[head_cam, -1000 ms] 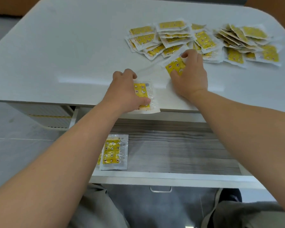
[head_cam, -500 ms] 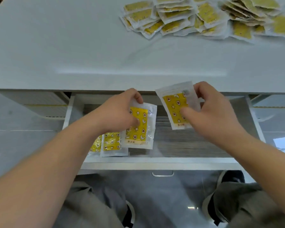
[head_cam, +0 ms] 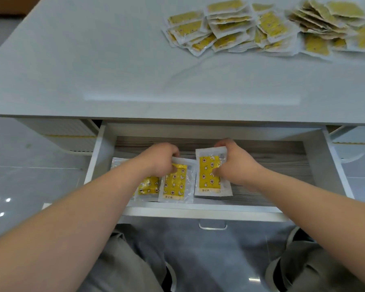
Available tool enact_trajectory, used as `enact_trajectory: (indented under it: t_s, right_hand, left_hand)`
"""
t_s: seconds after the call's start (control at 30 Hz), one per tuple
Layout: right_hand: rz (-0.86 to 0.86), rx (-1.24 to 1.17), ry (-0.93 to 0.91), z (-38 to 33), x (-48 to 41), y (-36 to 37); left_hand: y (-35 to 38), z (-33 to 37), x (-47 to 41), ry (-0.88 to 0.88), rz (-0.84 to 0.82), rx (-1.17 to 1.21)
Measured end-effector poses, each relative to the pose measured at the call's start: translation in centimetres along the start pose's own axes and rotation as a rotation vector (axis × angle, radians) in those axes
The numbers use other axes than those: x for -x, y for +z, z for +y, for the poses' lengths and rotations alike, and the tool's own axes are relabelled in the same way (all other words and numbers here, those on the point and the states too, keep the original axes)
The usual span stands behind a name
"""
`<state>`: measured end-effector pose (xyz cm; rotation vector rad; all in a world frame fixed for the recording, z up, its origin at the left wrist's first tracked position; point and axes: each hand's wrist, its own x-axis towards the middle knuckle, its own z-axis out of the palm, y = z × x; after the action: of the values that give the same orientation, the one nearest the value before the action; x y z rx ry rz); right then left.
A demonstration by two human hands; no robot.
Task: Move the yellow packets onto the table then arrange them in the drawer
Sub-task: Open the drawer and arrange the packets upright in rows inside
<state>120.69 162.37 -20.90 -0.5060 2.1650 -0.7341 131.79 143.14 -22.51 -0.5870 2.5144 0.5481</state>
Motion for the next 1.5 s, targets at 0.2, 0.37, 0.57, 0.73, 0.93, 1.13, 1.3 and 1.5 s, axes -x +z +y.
enact_trajectory:
  t_s: [0.2,0.37,0.57,0.73,0.93,1.13,1.3,1.5]
  right_hand:
    - [-0.084,0.059,0.012,0.6,-0.8,1.5]
    - [-0.116,0.18,-0.063,0.3,-1.0,2.5]
    - [-0.092,0.584,-0.133,0.3,-1.1,3.2]
    - [-0.038,0.861,-0.143,0.7,-0.9,3.2]
    - [0.03,0.792,-0.202,-1.1,0.2,1.5]
    - [0.114,0.666,-0.276,-3.4,2.0,-0.9]
    - [0.196,0.618,-0.328,-3.5,3.3,-1.9]
    - [0.242,0.572,-0.363,-2.9,4.3,-2.9]
  left_hand:
    - [1.1,-0.7,0.2,0.031,0.049,-0.204]
    - [1.1,-0.4,0.2,0.049,0.038,-0.241]
    - [1.1,-0.3,0.4,0.044,0.031,-0.244]
    - [0.9,0.2,1.0,0.055,0.024,-0.31]
    - [-1.8,2.0,3.1,0.021,-0.027,-0.37]
    - [-5.8,2.7,6.3,0.091,0.237,-0.035]
    - [-6.6,2.4,7.1,0.131,0.388,0.052]
    - [-6.0,2.4,6.8,0.183,0.454,0.038]
